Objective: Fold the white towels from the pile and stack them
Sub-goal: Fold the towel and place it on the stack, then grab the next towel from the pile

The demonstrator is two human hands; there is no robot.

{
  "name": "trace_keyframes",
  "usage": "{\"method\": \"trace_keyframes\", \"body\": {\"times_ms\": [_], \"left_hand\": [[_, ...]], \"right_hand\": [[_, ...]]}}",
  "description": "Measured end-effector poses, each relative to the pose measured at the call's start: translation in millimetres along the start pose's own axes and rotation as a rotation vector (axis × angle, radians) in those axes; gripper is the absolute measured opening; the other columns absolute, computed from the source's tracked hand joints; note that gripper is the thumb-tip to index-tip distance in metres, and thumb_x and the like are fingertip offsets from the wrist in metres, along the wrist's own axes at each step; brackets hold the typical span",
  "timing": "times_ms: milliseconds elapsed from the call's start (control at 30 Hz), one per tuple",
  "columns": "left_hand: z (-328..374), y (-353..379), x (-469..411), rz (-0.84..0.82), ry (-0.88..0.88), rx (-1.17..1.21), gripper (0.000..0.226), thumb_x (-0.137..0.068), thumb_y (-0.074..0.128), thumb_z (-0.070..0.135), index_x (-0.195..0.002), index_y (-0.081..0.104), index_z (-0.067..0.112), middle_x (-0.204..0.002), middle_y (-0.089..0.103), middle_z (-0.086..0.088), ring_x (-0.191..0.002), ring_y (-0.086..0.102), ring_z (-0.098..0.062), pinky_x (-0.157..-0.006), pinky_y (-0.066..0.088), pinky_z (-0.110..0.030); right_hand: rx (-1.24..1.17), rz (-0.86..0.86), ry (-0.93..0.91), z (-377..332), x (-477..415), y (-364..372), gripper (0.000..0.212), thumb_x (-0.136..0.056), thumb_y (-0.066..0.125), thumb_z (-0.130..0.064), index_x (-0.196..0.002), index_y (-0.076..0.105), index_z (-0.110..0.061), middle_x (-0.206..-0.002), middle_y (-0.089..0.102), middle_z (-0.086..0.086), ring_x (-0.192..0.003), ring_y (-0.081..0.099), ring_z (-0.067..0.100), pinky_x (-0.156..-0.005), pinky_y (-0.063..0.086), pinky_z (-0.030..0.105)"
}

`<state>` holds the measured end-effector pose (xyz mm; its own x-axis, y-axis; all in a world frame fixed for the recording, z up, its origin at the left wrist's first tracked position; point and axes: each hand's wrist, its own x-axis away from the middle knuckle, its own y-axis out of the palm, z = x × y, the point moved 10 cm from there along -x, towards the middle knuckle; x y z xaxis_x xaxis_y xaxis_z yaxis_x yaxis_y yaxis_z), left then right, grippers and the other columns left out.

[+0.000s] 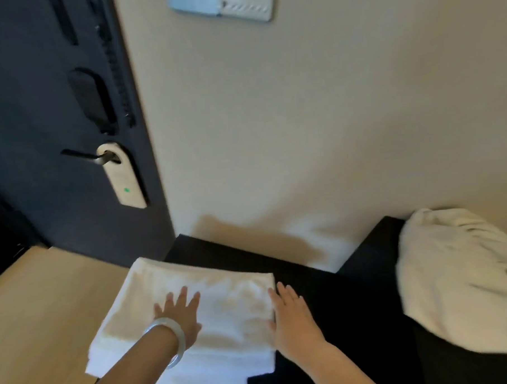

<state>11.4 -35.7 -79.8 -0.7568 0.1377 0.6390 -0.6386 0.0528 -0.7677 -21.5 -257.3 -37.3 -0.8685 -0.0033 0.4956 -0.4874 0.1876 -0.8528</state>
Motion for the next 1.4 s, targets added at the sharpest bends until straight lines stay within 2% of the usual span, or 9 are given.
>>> {"method": "trace_keyframes", "body": {"times_ms": [233,467,567,667,833,1000,1167,1267,1400], "left_hand": [[201.3,-96.1,26.2,0.179,0.288,-0.097,0.07,-0.102,0.037,0.048,-0.157,-0.002,0.029,-0.164,-0.01,-0.001,-0.151,-0.002,-0.027,-0.12,0.011,-0.048],[379.1,-117.0,80.8,0.278,0.485,0.022,0.083,-0.096,0.045,0.056,-0.156,-0.005,0.028,-0.164,-0.01,-0.002,-0.152,0.001,-0.023,-0.122,0.014,-0.04],[443.9,-110.1,97.0,0.272,0.486,0.22,0.093,-0.094,0.05,0.058,-0.155,-0.013,0.026,-0.164,-0.008,-0.002,-0.151,0.009,-0.022,-0.119,0.021,-0.035],[479.7,-114.2,104.4,0.382,0.317,0.349,0.098,-0.093,0.053,0.055,-0.155,-0.011,0.015,-0.159,0.018,-0.01,-0.142,0.028,-0.026,-0.115,0.027,-0.034],[504.5,-123.0,116.1,0.462,0.178,0.886,0.044,-0.088,0.064,0.008,-0.129,0.049,0.006,-0.116,0.061,-0.013,-0.104,0.06,-0.028,-0.094,0.05,-0.041],[553.6,-111.4,146.0,0.391,0.297,1.209,0.025,-0.086,0.066,0.006,-0.106,0.056,0.015,-0.103,0.064,-0.011,-0.094,0.063,-0.026,-0.088,0.055,-0.049],[596.2,-99.6,149.6,0.416,0.291,0.811,0.031,-0.087,0.065,0.012,-0.104,0.039,0.014,-0.11,0.048,-0.004,-0.09,0.052,-0.014,-0.076,0.051,-0.024],[603.0,-125.0,157.9,0.624,0.41,0.586,0.045,-0.086,0.063,0.007,-0.119,0.035,0.021,-0.12,0.033,0.004,-0.112,0.04,-0.013,-0.097,0.042,-0.021],[624.2,-124.0,155.5,0.494,0.601,0.15,0.039,-0.083,0.067,0.031,-0.118,0.049,0.032,-0.119,0.036,0.011,-0.114,0.035,-0.013,-0.101,0.035,-0.025]], "right_hand": [[-0.261,0.231,0.094,135.0,94.5,-117.8,0.065,-0.104,0.042,-0.036,-0.159,0.008,-0.025,-0.166,-0.005,-0.008,-0.152,-0.002,0.013,-0.123,0.007,0.032],[-0.302,0.408,0.24,304.4,146.6,-145.4,0.069,-0.102,0.045,-0.034,-0.158,0.005,-0.027,-0.165,-0.004,-0.006,-0.151,0.002,0.013,-0.122,0.003,0.03],[-0.311,0.376,0.295,376.6,160.8,-134.5,0.073,-0.1,0.049,-0.036,-0.158,0.006,-0.025,-0.166,-0.004,-0.003,-0.152,0.001,0.018,-0.123,0.007,0.035],[-0.362,0.322,0.28,429.9,169.4,-118.4,0.066,-0.095,0.057,-0.037,-0.152,0.027,-0.026,-0.155,0.029,-0.005,-0.139,0.028,0.016,-0.115,0.026,0.032],[-0.616,0.416,0.249,498.7,195.0,-119.5,0.023,-0.088,0.067,-0.03,-0.108,0.058,-0.038,-0.11,0.053,-0.015,-0.105,0.049,0.002,-0.092,0.044,0.024],[-0.766,0.776,0.39,594.6,245.7,-160.5,0.02,-0.086,0.069,-0.021,-0.078,0.061,-0.038,-0.088,0.061,-0.01,-0.082,0.059,0.003,-0.07,0.049,0.023],[-0.446,0.726,0.555,631.9,260.1,-178.1,0.033,-0.089,0.059,-0.011,-0.086,0.049,-0.042,-0.101,0.046,-0.016,-0.096,0.039,0.009,-0.085,0.047,0.031],[-0.536,0.611,0.343,622.4,239.7,-172.5,0.04,-0.092,0.057,-0.008,-0.102,0.054,-0.046,-0.112,0.05,-0.019,-0.109,0.046,0.004,-0.092,0.044,0.026],[-0.545,0.302,0.035,580.4,214.4,-156.0,0.043,-0.096,0.057,-0.012,-0.123,0.055,-0.045,-0.126,0.052,-0.025,-0.121,0.044,-0.003,-0.106,0.033,0.02]]}}
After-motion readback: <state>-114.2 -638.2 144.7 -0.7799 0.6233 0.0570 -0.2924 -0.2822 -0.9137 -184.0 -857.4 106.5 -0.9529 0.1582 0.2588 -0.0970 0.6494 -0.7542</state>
